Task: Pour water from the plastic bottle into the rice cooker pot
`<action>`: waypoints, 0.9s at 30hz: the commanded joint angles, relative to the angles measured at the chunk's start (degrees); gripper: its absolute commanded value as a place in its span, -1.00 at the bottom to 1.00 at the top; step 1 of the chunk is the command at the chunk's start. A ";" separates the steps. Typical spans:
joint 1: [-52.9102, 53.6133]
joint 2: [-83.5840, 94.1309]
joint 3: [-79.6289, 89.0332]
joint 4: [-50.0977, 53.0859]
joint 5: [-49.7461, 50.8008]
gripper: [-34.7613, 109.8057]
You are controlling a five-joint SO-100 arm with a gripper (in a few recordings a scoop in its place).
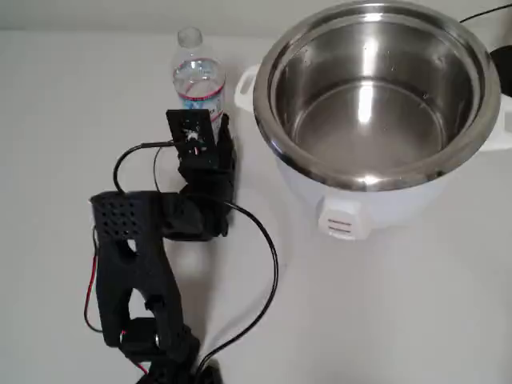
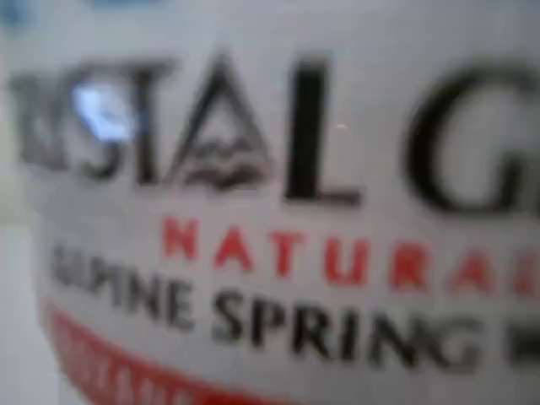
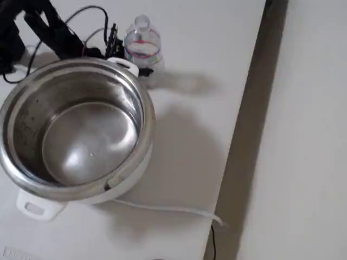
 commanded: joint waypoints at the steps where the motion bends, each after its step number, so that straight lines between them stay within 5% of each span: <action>1: 1.85 -5.01 -11.07 -2.02 -0.53 -0.38; 9: 2.72 -9.32 -16.35 -2.20 -2.02 -0.32; 27: 3.43 -7.82 -15.91 0.26 -5.19 0.17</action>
